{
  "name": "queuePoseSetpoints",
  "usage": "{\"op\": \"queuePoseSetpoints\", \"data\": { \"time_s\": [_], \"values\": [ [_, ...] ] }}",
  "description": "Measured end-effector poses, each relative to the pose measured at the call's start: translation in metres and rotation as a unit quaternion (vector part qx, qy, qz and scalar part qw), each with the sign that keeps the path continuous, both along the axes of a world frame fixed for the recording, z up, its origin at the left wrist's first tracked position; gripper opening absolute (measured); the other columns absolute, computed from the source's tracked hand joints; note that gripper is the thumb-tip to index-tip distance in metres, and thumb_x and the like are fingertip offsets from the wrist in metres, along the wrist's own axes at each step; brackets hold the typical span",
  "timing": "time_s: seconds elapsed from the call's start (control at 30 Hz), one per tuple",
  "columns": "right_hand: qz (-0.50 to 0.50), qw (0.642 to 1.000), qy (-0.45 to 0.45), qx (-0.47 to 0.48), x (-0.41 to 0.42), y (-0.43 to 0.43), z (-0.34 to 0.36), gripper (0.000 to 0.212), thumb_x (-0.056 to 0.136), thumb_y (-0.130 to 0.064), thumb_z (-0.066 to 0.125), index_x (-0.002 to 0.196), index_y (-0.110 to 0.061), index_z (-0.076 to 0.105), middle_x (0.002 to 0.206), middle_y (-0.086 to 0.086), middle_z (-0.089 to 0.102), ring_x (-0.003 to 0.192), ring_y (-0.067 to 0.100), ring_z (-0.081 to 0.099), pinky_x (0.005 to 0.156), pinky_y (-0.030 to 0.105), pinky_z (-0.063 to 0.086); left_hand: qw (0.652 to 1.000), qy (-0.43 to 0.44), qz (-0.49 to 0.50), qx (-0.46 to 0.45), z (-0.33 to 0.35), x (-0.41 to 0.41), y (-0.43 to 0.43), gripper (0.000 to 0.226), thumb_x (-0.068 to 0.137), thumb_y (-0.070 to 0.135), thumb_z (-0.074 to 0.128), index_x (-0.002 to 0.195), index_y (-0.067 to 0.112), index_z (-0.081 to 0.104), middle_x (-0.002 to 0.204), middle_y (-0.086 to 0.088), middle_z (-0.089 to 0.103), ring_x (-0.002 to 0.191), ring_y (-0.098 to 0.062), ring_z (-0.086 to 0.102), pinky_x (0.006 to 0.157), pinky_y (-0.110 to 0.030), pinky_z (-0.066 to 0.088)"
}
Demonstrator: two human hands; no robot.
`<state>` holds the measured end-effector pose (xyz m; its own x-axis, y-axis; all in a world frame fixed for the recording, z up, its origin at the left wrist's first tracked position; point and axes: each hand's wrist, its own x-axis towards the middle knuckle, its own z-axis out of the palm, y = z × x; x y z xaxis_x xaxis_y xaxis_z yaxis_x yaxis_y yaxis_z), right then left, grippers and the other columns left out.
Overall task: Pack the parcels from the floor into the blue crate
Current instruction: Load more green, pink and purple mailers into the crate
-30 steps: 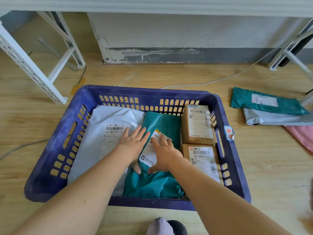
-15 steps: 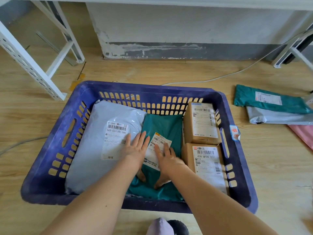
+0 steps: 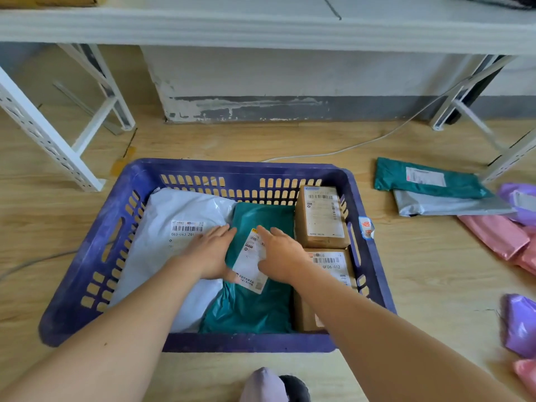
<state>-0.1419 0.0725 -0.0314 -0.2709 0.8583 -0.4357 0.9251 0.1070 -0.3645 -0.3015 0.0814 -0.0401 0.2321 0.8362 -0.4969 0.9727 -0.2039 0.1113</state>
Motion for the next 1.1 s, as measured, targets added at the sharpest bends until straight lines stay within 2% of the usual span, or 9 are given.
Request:
{"op": "queuePoseSetpoints", "data": {
  "time_s": [0.17,0.27,0.33,0.37,0.47,0.6,0.7,0.87,1.1],
  "values": [
    [-0.016,0.999,0.011,0.049,0.022,-0.005,0.052,0.071,0.088,-0.017,0.054,0.149,-0.02,0.018,0.153,0.01,0.027,0.138,0.028,0.03,0.111,0.038,0.033,0.997,-0.066,0.024,0.023,0.041,0.013,-0.002,0.091,0.076,0.042,0.071,0.148,0.018,0.021,0.155,-0.003,0.021,0.143,-0.022,0.02,0.115,-0.038,0.024],
    [-0.026,0.998,0.01,0.06,0.04,-0.012,0.078,0.064,0.087,-0.018,0.055,0.146,-0.019,0.028,0.145,0.007,0.039,0.131,0.026,0.039,0.102,0.036,0.039,0.993,-0.109,0.034,0.038,0.066,0.031,-0.002,0.062,0.079,0.036,0.069,0.133,0.021,0.043,0.134,0.0,0.045,0.131,-0.024,0.038,0.102,-0.038,0.038],
    [-0.029,0.997,0.001,0.069,0.054,-0.017,0.095,0.059,0.087,-0.018,0.054,0.142,-0.019,0.034,0.142,0.008,0.043,0.129,0.027,0.042,0.099,0.035,0.041,0.99,-0.13,0.036,0.043,0.083,0.046,-0.003,0.042,0.079,0.033,0.067,0.116,0.02,0.051,0.116,0.0,0.05,0.123,-0.026,0.045,0.092,-0.035,0.041],
    [-0.03,0.997,-0.005,0.075,0.062,-0.021,0.105,0.057,0.088,-0.018,0.054,0.142,-0.019,0.036,0.143,0.007,0.043,0.129,0.026,0.042,0.098,0.035,0.041,0.99,-0.134,0.028,0.046,0.094,0.055,-0.005,0.041,0.08,0.034,0.067,0.116,0.019,0.051,0.118,-0.002,0.05,0.124,-0.027,0.044,0.093,-0.036,0.04],
    [-0.039,0.996,-0.013,0.075,0.086,-0.033,0.131,0.058,0.091,-0.02,0.053,0.145,-0.02,0.033,0.148,0.006,0.038,0.133,0.024,0.038,0.101,0.032,0.038,0.989,-0.136,-0.001,0.054,0.126,0.084,-0.012,0.069,0.086,0.039,0.063,0.144,0.019,0.032,0.151,-0.004,0.029,0.139,-0.024,0.029,0.107,-0.037,0.031],
    [-0.063,0.993,-0.021,0.094,0.123,-0.051,0.16,0.056,0.09,-0.021,0.054,0.143,-0.023,0.037,0.145,0.003,0.043,0.128,0.023,0.045,0.098,0.03,0.04,0.984,-0.159,-0.04,0.074,0.156,0.126,-0.019,0.061,0.084,0.039,0.065,0.137,0.022,0.04,0.145,-0.003,0.036,0.131,-0.024,0.037,0.106,-0.043,0.035],
    [-0.094,0.99,-0.02,0.105,0.155,-0.068,0.176,0.052,0.09,-0.022,0.057,0.14,-0.021,0.042,0.144,0.001,0.044,0.127,0.022,0.045,0.099,0.029,0.038,0.981,-0.164,-0.07,0.071,0.17,0.159,-0.028,0.063,0.085,0.037,0.064,0.14,0.021,0.037,0.144,-0.003,0.036,0.129,-0.024,0.039,0.104,-0.039,0.038],
    [-0.176,0.976,0.001,0.128,0.216,-0.099,0.195,0.049,0.087,-0.024,0.062,0.134,-0.024,0.049,0.135,0.004,0.05,0.117,0.023,0.051,0.084,0.025,0.04,0.976,-0.16,-0.128,0.075,0.185,0.219,-0.045,0.068,0.086,0.04,0.062,0.144,0.022,0.031,0.15,-0.002,0.03,0.134,-0.023,0.035,0.108,-0.039,0.035],
    [-0.28,0.948,-0.018,0.153,0.314,-0.162,0.199,0.043,0.085,-0.024,0.064,0.128,-0.025,0.056,0.128,0.002,0.058,0.115,0.021,0.054,0.089,0.022,0.039,0.956,-0.177,-0.22,0.078,0.189,0.316,-0.075,0.067,0.086,0.04,0.061,0.143,0.022,0.032,0.149,-0.003,0.03,0.136,-0.023,0.031,0.109,-0.04,0.033]
  ]
}}
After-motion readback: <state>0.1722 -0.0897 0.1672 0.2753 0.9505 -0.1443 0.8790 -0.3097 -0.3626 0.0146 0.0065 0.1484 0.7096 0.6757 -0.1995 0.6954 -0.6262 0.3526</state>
